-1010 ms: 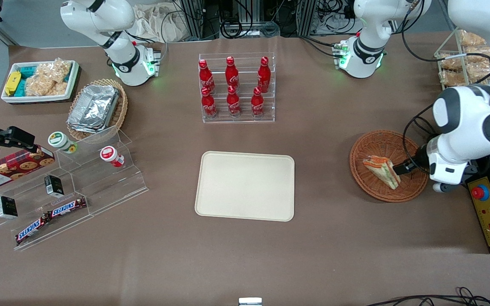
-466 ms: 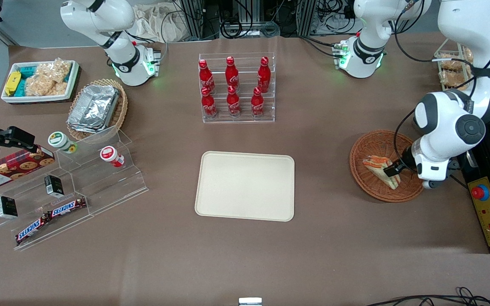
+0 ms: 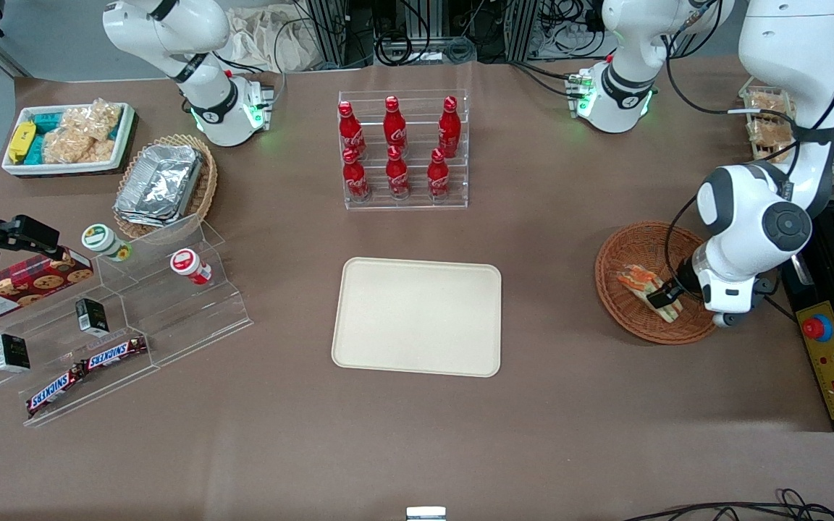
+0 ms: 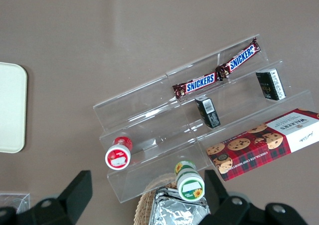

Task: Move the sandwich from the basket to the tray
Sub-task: 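Close the left gripper on the wrapped sandwich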

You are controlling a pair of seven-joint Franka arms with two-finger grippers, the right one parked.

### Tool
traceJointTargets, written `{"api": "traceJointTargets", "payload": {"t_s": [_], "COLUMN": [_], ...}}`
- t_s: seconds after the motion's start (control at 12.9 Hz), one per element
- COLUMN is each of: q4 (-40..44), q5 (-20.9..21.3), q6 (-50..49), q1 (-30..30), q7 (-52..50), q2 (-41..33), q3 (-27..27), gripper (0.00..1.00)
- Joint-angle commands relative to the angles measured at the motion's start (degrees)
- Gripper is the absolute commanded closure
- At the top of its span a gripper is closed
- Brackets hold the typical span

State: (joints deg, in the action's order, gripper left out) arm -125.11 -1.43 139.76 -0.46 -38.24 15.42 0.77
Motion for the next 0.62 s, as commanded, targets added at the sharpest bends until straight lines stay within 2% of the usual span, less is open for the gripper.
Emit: {"api": "traceJointTargets", "payload": {"t_s": [0.0,0.54], "q4": [0.04,1.01], "q5": [-0.06,0.02], "q6": [0.6,0.6], "q1": [-0.07,-0.07], "q7": [-1.83,-3.77], "q2": [-0.92,-1.01], "q3": [-0.24,-0.33], "gripper": [0.01,0.01]}}
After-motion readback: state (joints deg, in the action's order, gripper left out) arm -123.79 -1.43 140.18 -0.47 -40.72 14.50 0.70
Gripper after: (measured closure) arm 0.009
